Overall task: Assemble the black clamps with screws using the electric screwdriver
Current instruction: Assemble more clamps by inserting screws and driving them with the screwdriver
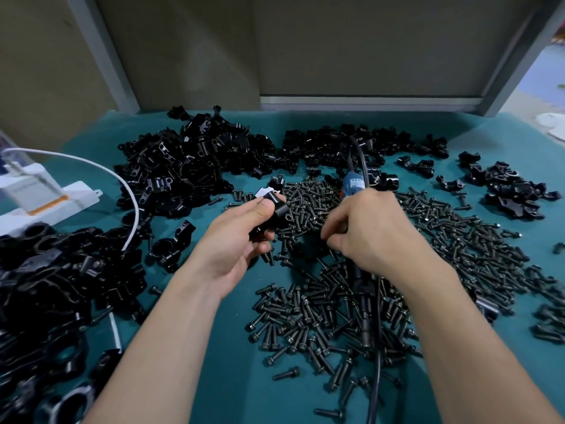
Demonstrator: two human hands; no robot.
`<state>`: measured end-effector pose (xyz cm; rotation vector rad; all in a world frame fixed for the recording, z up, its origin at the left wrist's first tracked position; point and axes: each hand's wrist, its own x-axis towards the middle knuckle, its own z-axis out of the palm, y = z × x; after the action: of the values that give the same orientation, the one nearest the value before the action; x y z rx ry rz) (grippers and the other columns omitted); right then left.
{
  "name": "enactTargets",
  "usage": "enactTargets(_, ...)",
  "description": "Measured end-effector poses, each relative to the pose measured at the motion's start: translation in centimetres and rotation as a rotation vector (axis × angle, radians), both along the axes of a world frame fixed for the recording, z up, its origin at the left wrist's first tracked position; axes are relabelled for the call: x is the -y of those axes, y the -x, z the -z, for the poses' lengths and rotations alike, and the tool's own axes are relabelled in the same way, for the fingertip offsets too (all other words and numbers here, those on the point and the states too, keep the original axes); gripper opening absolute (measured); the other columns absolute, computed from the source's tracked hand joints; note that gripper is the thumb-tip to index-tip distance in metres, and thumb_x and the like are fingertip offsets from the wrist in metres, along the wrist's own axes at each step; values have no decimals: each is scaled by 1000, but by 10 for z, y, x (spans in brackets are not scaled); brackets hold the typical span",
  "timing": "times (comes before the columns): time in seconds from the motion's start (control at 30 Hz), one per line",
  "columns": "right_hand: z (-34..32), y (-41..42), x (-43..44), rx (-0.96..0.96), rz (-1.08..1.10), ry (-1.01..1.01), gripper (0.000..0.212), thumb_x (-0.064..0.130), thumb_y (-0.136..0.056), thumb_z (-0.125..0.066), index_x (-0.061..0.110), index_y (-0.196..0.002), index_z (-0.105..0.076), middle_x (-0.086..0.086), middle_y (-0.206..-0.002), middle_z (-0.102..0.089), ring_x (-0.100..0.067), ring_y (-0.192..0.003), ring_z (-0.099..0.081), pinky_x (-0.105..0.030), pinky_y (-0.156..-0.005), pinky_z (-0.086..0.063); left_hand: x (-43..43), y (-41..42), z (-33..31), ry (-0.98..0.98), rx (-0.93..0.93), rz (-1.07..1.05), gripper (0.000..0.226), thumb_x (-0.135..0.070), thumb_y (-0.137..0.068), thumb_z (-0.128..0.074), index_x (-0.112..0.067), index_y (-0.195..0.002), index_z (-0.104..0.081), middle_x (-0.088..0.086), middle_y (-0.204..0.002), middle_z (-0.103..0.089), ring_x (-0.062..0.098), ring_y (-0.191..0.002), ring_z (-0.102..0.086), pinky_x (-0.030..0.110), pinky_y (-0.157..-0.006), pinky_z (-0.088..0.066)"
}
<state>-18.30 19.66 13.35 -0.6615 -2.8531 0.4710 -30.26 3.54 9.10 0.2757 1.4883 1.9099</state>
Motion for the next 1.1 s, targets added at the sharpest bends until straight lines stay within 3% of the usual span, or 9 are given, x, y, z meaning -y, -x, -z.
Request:
enactTargets(0.07,3,3,12,84,-72,-75,7,41,-79,-84,39,-78,-77,22,-75,-60,-13,-89,-56,-37,-104,-42,0,-3,1,14,-13,16,27,-23,-99,-65,-14,-122,-75,-10,-87,-77,8,-65,-55,18,-52,-44)
enactTargets(0.13,12,7,20,154,-96,-176,19,52,-75,-83,37,-86,-77,17,-80,-62,-17,-91,-54,-38,-101,-34,0,-5,1,25,-24,17,27,-21,-101,-64,-13,-124,-73,-9,-85,-75,9,-66,-54,18,-52,-44)
enactTargets(0.27,24,8,26,126,-117,-275,5,26,-85,-73,29,-89,-75,5,-87,-68,-24,-96,-62,-39,-93,-26,-1,-7,1,67,-51,8,30,-21,-102,-63,-9,-128,-71,1,-102,-67,9,-68,-52,18,-52,-44)
enactTargets(0.4,19,7,18,19,-33,81,9,25,-94,-70,33,-95,-74,6,-83,-69,-25,-98,-62,-39,-97,-44,-1,-7,1,67,-51,14,32,-22,-102,-63,-8,-130,-70,3,-106,-66,9,-68,-52,18,-53,-44)
enactTargets(0.5,13,4,10,-60,-28,224,40,10,-98,-63,38,-124,-71,5,-94,-74,-23,-107,-60,-37,-99,-51,0,-6,1,58,-46,29,26,-22,-102,-63,-11,-123,-74,0,-98,-68,8,-67,-51,17,-53,-44)
enactTargets(0.57,11,2,3,-114,2,61,37,6,-94,-67,35,-116,-76,10,-89,-71,-21,-107,-58,-34,-111,-39,0,-5,1,57,-42,24,28,-22,-102,-63,-10,-124,-73,0,-97,-67,9,-68,-51,18,-54,-45)
enactTargets(0.67,11,-3,1,54,-19,-311,13,35,-87,-74,34,-98,-80,9,-102,-72,-23,-112,-53,-36,-116,-15,-2,-4,2,67,-41,17,35,-22,-101,-64,-6,-132,-68,3,-104,-64,10,-71,-51,18,-54,-45)
enactTargets(0.8,18,1,13,166,-25,-411,16,28,-87,-69,28,-101,-77,4,-118,-62,-27,-123,-48,-41,-121,8,-3,-4,3,77,-52,22,43,-22,-100,-65,-4,-139,-63,4,-108,-62,10,-71,-51,18,-53,-45)
enactTargets(1.1,20,6,20,118,-21,-419,11,18,-84,-67,24,-92,-72,2,-94,-64,-24,-110,-53,-36,-121,-12,-2,-3,6,65,-61,43,31,-21,-101,-65,-8,-129,-69,1,-101,-64,4,-63,-54,17,-53,-46)
